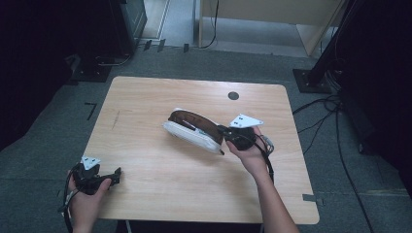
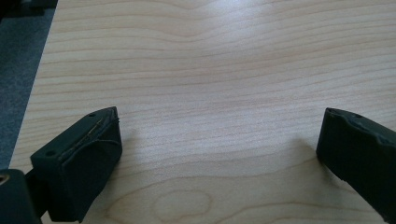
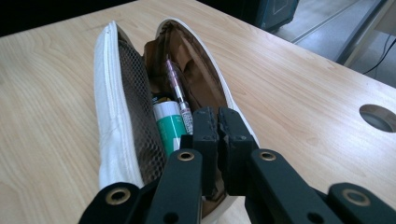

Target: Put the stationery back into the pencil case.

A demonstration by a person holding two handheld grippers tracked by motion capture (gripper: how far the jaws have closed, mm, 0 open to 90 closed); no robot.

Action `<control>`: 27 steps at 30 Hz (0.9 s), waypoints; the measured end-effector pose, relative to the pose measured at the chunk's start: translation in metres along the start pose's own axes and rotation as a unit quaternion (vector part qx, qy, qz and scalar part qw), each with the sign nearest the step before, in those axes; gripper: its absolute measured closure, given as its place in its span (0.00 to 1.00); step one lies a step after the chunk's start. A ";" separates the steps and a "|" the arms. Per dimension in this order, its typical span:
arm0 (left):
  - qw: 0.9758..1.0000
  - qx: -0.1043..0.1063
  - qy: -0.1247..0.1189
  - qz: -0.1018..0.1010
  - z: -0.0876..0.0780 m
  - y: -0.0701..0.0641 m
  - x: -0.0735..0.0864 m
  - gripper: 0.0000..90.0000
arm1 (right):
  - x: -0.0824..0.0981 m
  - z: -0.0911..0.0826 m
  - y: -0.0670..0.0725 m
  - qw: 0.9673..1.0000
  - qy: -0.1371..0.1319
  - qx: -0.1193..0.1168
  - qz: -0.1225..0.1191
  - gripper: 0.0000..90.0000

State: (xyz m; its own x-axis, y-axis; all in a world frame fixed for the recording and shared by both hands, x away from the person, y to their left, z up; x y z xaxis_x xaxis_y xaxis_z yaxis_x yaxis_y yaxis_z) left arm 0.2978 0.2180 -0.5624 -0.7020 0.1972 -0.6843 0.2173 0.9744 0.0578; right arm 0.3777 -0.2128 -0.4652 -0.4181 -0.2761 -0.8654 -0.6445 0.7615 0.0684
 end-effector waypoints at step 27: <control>1.000 0.000 -0.001 0.000 0.001 -0.001 -0.001 0.00 | 0.074 -0.045 -0.026 0.991 0.039 0.087 0.096 0.00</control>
State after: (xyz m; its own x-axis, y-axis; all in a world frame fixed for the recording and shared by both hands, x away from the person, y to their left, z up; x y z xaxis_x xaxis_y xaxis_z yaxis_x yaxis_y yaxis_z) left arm 0.2991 0.2170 -0.5625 -0.7005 0.1961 -0.6862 0.2171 0.9745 0.0569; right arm 0.3341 -0.2793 -0.5090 -0.5748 -0.1559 -0.8033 -0.4312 0.8920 0.1354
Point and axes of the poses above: each handheld gripper's, and its own axes: z roughly forward along the jaws, x roughly out of its underside, y roughly to its left, the point moved 6 cm from there along z, roughly forward along the jaws, and after that the axes turned 4 degrees about z, right-handed, at the moved point
